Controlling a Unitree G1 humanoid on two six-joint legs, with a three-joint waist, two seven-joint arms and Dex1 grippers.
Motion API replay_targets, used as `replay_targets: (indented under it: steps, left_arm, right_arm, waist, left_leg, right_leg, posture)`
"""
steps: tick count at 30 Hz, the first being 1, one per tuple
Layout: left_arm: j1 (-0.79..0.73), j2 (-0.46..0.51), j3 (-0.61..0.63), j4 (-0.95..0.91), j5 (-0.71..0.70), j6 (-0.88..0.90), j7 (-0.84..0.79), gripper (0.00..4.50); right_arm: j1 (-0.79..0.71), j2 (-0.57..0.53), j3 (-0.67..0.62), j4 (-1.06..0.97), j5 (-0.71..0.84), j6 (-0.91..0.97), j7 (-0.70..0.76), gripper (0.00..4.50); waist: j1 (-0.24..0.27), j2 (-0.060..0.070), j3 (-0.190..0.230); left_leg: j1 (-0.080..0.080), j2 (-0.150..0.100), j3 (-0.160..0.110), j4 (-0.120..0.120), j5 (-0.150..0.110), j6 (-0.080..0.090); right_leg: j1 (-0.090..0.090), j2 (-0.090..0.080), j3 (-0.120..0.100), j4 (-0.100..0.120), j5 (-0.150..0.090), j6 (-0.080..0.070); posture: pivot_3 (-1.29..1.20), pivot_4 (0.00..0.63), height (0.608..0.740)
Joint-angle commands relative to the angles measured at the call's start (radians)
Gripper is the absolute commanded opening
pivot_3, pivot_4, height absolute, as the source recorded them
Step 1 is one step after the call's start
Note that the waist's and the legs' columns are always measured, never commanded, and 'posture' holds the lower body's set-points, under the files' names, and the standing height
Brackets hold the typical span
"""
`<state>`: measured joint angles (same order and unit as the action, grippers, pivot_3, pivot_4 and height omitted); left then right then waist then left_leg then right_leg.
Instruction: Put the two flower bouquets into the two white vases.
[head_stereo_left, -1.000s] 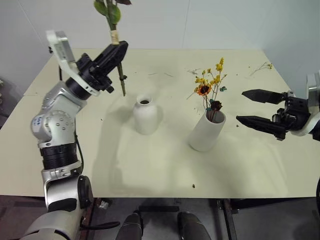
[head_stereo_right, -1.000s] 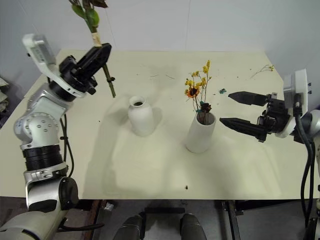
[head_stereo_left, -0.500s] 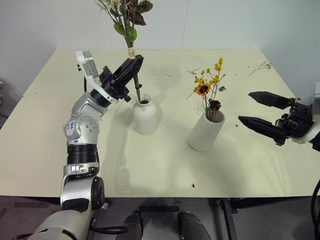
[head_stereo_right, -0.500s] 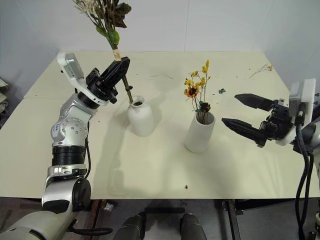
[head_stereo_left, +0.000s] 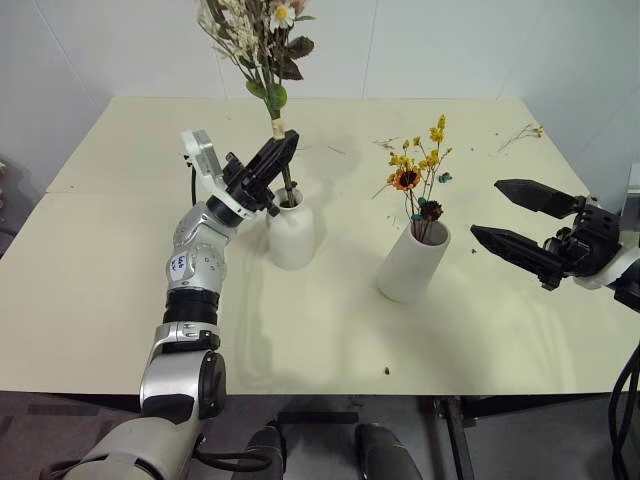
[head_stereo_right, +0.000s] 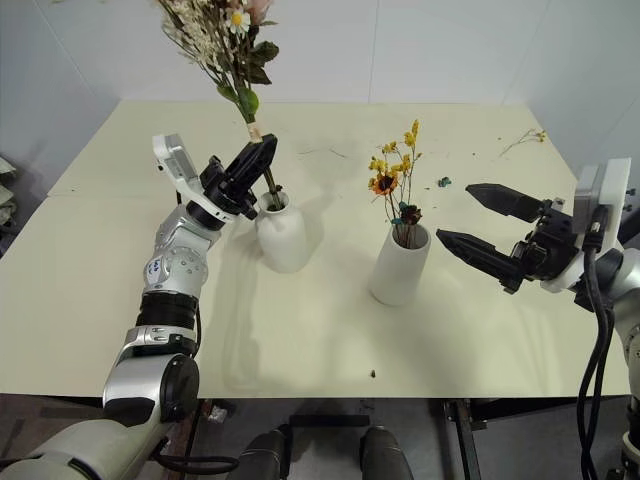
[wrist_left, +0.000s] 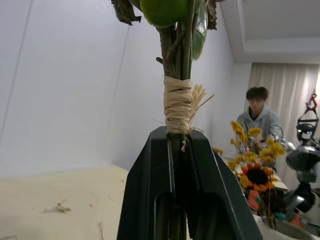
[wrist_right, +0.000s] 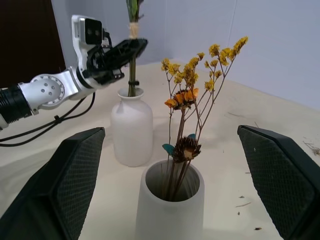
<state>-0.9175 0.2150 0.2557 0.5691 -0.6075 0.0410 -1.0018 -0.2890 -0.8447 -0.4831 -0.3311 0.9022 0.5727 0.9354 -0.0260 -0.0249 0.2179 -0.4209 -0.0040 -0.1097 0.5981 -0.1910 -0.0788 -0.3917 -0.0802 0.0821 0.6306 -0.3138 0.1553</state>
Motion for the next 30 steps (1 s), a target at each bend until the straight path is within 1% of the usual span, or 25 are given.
replay_targets:
  steps: [1, 2, 5, 8, 10, 13, 16, 19, 22, 24, 27, 30]
  left_arm:
    - [0.026, 0.042, -0.023, -0.049, 0.04, -0.011, -0.027, 0.74]
    - [0.042, 0.055, -0.024, -0.076, 0.043, -0.011, -0.028, 0.95]
    - [0.079, 0.11, -0.027, -0.141, 0.062, -0.012, -0.021, 1.91]
    - [0.104, 0.189, -0.031, -0.192, 0.065, 0.024, -0.05, 2.86]
    - [0.116, 0.26, -0.043, -0.199, 0.104, 0.038, -0.048, 3.48]
    - [0.132, 0.33, -0.034, -0.202, 0.107, 0.051, -0.073, 4.38]
    - [0.181, 0.44, -0.02, -0.22, 0.108, 0.082, -0.136, 4.38]
    - [0.256, 0.538, 0.002, -0.283, 0.094, 0.097, -0.197, 4.38]
    - [0.326, 0.595, 0.043, -0.351, 0.067, 0.13, -0.199, 4.38]
    - [0.379, 0.617, 0.077, -0.406, 0.047, 0.157, -0.186, 4.38]
    - [0.425, 0.616, 0.091, -0.488, 0.035, 0.192, -0.15, 4.38]
    - [0.467, 0.611, 0.109, -0.49, 0.036, 0.178, -0.148, 4.38]
  right_arm:
    - [-0.004, 0.003, -0.013, -0.039, 0.025, -0.004, -0.014, 4.5]
    - [-0.003, 0.005, -0.014, -0.041, 0.028, -0.004, -0.019, 4.5]
    - [0.004, 0.008, -0.013, -0.047, 0.03, -0.007, -0.026, 4.5]
    - [0.006, 0.012, -0.01, -0.049, 0.027, -0.011, -0.031, 4.5]
    - [0.012, 0.016, -0.01, -0.049, 0.025, -0.014, -0.031, 4.5]
    - [0.019, 0.017, -0.01, -0.051, 0.023, -0.016, -0.032, 4.5]
    - [0.031, 0.005, -0.011, -0.043, 0.016, -0.013, -0.019, 4.5]
    - [0.043, -0.039, -0.024, -0.015, 0.003, -0.009, 0.03, 4.5]
    - [0.043, -0.086, -0.026, 0.045, -0.041, -0.039, 0.085, 4.5]
    - [0.028, -0.11, -0.019, 0.109, -0.081, -0.071, 0.117, 4.5]
    - [0.001, -0.136, -0.018, 0.193, -0.113, -0.106, 0.174, 4.5]
    - [-0.013, -0.134, 0.0, 0.208, -0.129, -0.117, 0.198, 4.5]
  waist:
    - [-0.001, 0.0, 0.0]
    - [-0.003, 0.0, 0.0]
    - [-0.003, 0.0, 0.0]
    - [-0.001, 0.0, 0.0]
    - [-0.001, 0.0, 0.0]
    - [-0.001, 0.0, 0.0]
    - [-0.005, 0.0, 0.0]
    - [-0.004, 0.0, 0.0]
    - [-0.002, 0.0, 0.0]
    - [0.0, 0.001, 0.0]
    - [0.001, 0.0, 0.0]
    - [-0.002, 0.001, 0.0]
  left_leg:
    - [0.0, 0.0, 0.0, 0.0, 0.0, 0.0]
    - [0.0, 0.0, 0.0, 0.0, 0.0, 0.0]
    - [0.001, 0.0, 0.0, -0.002, 0.0, 0.0]
    - [0.0, 0.0, 0.0, -0.001, 0.0, 0.0]
    - [0.0, 0.0, 0.0, -0.001, 0.0, 0.0]
    - [0.001, 0.0, 0.0, -0.001, 0.0, 0.0]
    - [0.001, 0.0, 0.0, -0.002, 0.0, 0.0]
    - [0.001, 0.001, 0.0, -0.003, 0.0, 0.0]
    - [0.001, 0.001, 0.001, -0.004, 0.0, 0.0]
    - [0.001, 0.001, 0.001, -0.004, 0.0, 0.0]
    - [0.001, 0.001, 0.001, -0.004, 0.0, 0.0]
    - [0.001, 0.002, 0.001, -0.004, 0.0, 0.001]
  right_leg:
    - [0.0, 0.0, 0.0, 0.0, 0.0, 0.0]
    - [0.0, 0.0, 0.0, 0.0, 0.0, 0.0]
    - [-0.001, 0.0, 0.001, 0.0, 0.0, 0.0]
    - [-0.001, 0.0, 0.001, 0.0, 0.0, 0.0]
    - [0.0, 0.0, 0.001, 0.0, 0.0, 0.0]
    - [0.0, 0.0, 0.001, 0.0, 0.0, 0.0]
    - [0.0, 0.0, 0.001, 0.0, 0.0, -0.001]
    - [-0.001, 0.0, 0.001, 0.0, 0.0, -0.001]
    - [-0.001, 0.0, 0.001, -0.002, 0.0, -0.002]
    - [0.0, 0.0, 0.001, -0.002, 0.0, -0.002]
    - [0.0, 0.0, 0.001, -0.003, 0.0, -0.003]
    - [0.0, 0.0, 0.001, -0.003, 0.001, -0.003]
  posture:
    - [0.0, 0.15, 0.74]
    - [0.0, 0.15, 0.74]
    - [0.0, 0.15, 0.74]
    - [0.0, 0.15, 0.74]
    - [0.0, 0.15, 0.74]
    - [0.0, 0.15, 0.74]
    - [0.0, 0.15, 0.74]
    - [0.0, 0.15, 0.74]
    - [0.0, 0.15, 0.74]
    - [0.0, 0.15, 0.74]
    - [0.0, 0.15, 0.74]
    - [0.0, 0.15, 0.74]
